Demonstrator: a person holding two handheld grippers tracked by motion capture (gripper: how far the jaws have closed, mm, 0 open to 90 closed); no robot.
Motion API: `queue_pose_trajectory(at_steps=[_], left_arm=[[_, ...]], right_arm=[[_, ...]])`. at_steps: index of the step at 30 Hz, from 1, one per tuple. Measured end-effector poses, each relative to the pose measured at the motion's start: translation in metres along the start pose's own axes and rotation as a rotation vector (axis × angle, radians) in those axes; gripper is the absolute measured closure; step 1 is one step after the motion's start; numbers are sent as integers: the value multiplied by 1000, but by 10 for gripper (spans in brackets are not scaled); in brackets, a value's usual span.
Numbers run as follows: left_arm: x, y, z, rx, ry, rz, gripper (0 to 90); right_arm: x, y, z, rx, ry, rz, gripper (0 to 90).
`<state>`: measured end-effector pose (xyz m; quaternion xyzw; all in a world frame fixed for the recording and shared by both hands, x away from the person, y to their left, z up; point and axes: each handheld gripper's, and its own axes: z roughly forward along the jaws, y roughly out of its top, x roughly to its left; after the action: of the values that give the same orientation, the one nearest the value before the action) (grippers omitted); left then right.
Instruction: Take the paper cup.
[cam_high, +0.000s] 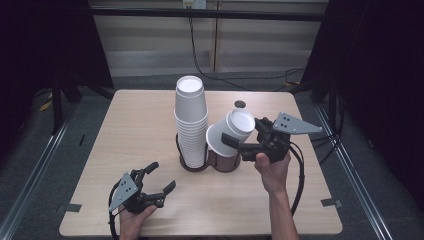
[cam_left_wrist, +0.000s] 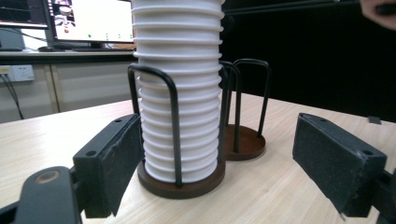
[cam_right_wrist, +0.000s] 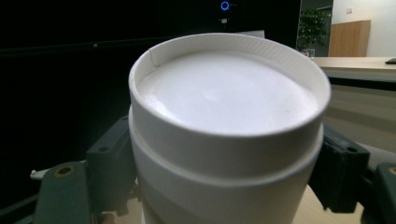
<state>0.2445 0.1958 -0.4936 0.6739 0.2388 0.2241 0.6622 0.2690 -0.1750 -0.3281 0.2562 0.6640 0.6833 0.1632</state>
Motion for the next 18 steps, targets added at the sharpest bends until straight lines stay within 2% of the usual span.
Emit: queue_pose_trajectory(at_steps=[2,3,4,7,8,9,12,14,15,16,18], left_arm=[[-1,2,1,-6,-12,-4,163],[0,4,1,-7,-16,15,163],[-2,5,1,-11,-21,-3,163],[-2,8,2,-15,-38,-4,163],[-1,9,1,-11,-35,17,163],[-2,10,1,-8,-43,7,163],[-1,12,1,-10,-44,20,163],[-2,14,2,-16,-58,5,163],[-1,16,2,-13,-61,20,163],[-2,16,3,-19,-69,7,163],[-3,18,4,-12,-81,14,163]], right_arm=[[1,-7,0,9,6,7,210],[1,-10,1,10,13,12,210],[1,-13,1,12,16,14,210],[3,-21,2,28,22,13,210],[4,-23,2,35,23,10,210],[4,-26,2,36,28,9,210],[6,-34,2,33,37,11,211],[7,-40,3,49,50,15,212],[8,-43,4,56,52,14,212],[9,-46,5,61,56,21,212],[10,-52,7,67,65,29,212]])
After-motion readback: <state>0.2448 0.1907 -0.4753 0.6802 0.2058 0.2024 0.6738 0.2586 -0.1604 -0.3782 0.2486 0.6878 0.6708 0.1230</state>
